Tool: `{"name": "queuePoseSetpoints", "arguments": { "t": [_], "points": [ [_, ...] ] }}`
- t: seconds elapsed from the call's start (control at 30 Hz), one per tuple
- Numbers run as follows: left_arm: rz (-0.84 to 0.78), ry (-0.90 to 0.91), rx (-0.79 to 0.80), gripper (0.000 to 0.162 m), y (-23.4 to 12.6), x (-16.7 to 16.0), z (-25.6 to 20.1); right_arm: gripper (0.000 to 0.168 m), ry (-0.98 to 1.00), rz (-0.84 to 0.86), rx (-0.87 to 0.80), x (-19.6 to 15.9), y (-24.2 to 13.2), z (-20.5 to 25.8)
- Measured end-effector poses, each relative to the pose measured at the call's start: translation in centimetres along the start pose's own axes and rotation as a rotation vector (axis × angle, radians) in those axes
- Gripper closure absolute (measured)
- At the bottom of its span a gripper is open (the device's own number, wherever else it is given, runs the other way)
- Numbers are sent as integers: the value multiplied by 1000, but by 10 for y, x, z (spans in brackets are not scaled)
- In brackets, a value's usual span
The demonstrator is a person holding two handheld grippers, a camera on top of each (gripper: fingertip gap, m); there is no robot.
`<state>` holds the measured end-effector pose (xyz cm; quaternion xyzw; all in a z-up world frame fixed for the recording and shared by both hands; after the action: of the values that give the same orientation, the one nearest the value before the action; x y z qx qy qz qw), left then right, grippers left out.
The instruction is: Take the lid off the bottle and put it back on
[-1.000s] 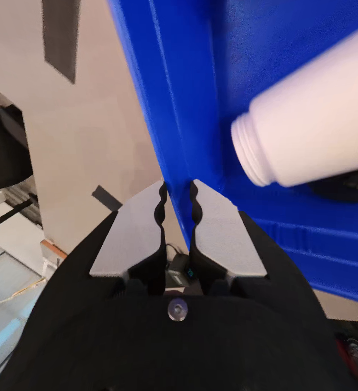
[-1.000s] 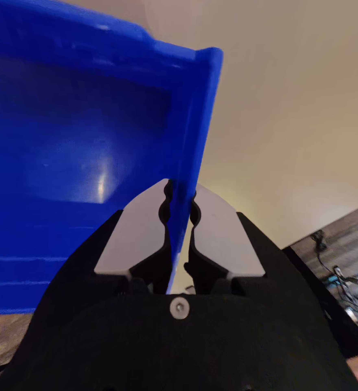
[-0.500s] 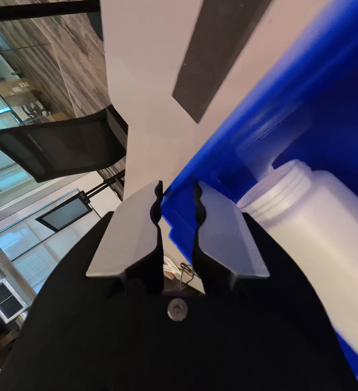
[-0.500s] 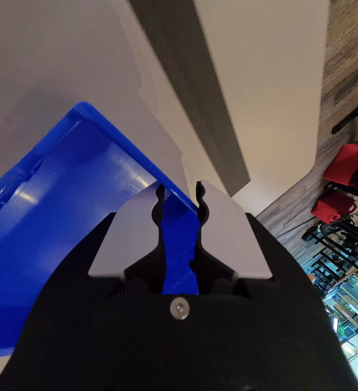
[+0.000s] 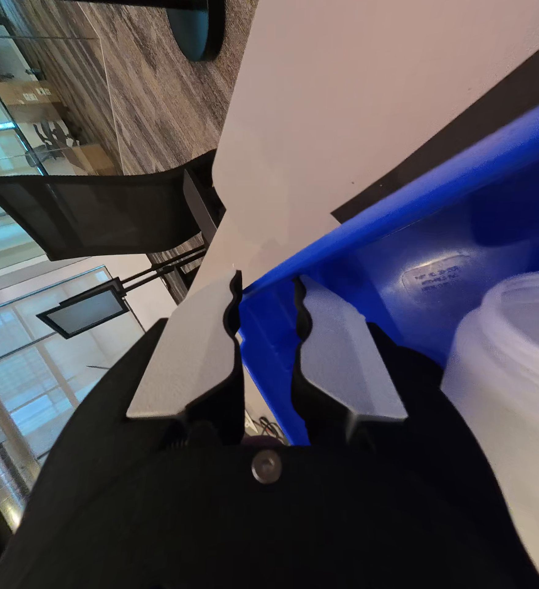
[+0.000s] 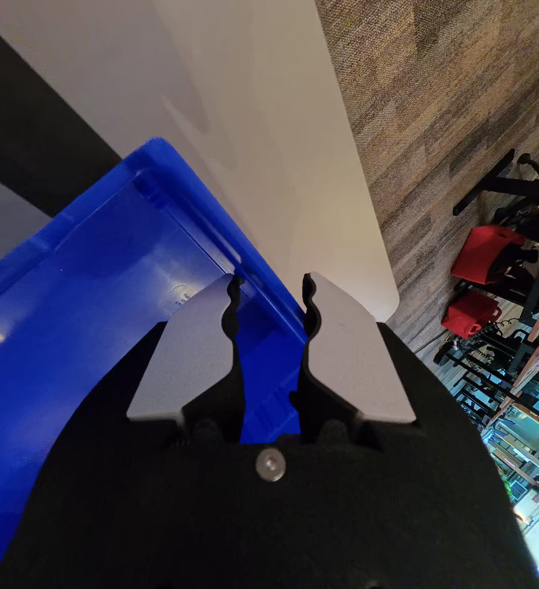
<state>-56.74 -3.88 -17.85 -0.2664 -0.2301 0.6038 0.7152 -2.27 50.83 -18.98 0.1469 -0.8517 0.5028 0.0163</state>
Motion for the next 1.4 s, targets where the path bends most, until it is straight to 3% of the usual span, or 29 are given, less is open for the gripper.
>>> {"name": "queuePoseSetpoints", "arguments": {
  "t": [0.6,0.77,0.87,1.0,1.13,1.27,1.4],
  "points": [
    [68,-110,11,129,19,3,14,126,-13,-23,-55,9,11,-13],
    [15,-137,-1,112,23,8,12,125,-4,-13,-78,9,11,-13],
    [-48,-257,-52,88,12,5,9,114,45,-73,-123,9,0,-14],
    [-212,-379,-63,81,-34,0,9,105,152,-240,-159,13,-53,-4],
    [-436,-462,-57,83,-112,-2,-5,109,179,-478,-188,24,-134,37],
    [-722,-485,-115,89,-211,16,-52,110,172,-749,-97,43,-209,115],
    [-900,-407,-205,91,-284,48,-131,113,104,-891,110,67,-235,214]
  ]
}}
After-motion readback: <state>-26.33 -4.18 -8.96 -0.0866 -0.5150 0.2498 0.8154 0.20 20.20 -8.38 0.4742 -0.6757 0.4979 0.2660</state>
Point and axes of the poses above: each gripper's, where its closed fingertips meet, y out along the fingers, x out of its top, z = x × y across the jaws, the point moved 2 cm from there along -y, back along the fingers, and after that the axes turned 12 degrees about -z, right-handed, at the moved point
